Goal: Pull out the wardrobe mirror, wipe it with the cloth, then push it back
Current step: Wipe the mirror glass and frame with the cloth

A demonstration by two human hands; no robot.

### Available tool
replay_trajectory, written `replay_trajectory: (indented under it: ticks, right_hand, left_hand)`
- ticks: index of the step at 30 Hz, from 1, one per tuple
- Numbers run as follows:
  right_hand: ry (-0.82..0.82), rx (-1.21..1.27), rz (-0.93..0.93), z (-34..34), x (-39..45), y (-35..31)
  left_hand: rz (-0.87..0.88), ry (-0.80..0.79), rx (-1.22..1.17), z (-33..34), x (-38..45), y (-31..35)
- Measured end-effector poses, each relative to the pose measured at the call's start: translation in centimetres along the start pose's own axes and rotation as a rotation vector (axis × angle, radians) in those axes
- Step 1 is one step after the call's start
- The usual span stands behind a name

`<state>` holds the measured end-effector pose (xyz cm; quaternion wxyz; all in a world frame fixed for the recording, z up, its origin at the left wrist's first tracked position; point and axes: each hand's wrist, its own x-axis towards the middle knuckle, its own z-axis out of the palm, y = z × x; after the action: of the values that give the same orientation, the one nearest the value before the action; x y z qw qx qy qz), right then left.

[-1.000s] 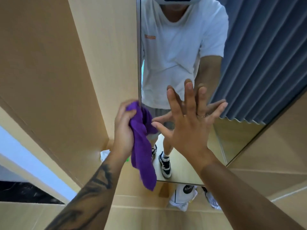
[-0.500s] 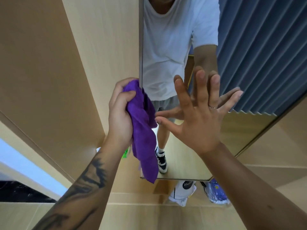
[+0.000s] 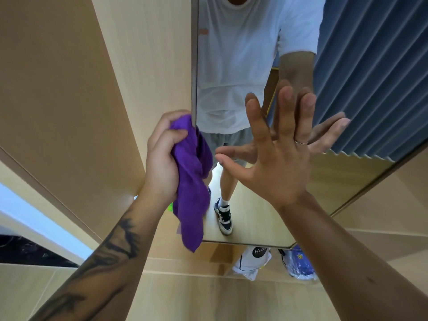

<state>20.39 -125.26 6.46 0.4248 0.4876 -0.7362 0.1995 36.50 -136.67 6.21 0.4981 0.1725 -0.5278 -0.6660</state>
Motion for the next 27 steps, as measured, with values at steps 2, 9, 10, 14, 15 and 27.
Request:
replay_trajectory:
  ticks: [2,9,10,14,15,27]
  right_hand:
    - [-0.013,-0.014,-0.003,0.1,0.0,0.0]
    - [0.066,0.012,-0.002,0.5,0.1,-0.1]
    - [0.076,0.006,-0.002,0.6,0.1,-0.2]
    - [0.099,-0.011,0.019,0.8,0.1,-0.3]
    - [0.097,-0.012,0.02,0.9,0.1,-0.3]
    - [0.016,-0.039,0.052,0.4,0.1,-0.5]
  left_hand:
    - [0.062,-0.009,-0.011,0.5,0.6,0.4]
    - [-0.16,0.041,-0.003,-0.8,-1.5,-2.9]
    - [-0.187,0.04,0.014,-0.9,-1.5,-2.9]
    - [-0.071,-0.016,0.045,-0.4,0.5,-0.5]
    - [-0.017,-0.02,0.032,-0.1,1.0,0.1]
    - [-0.162,0.116,0.153,-1.4,-2.6,-5.6]
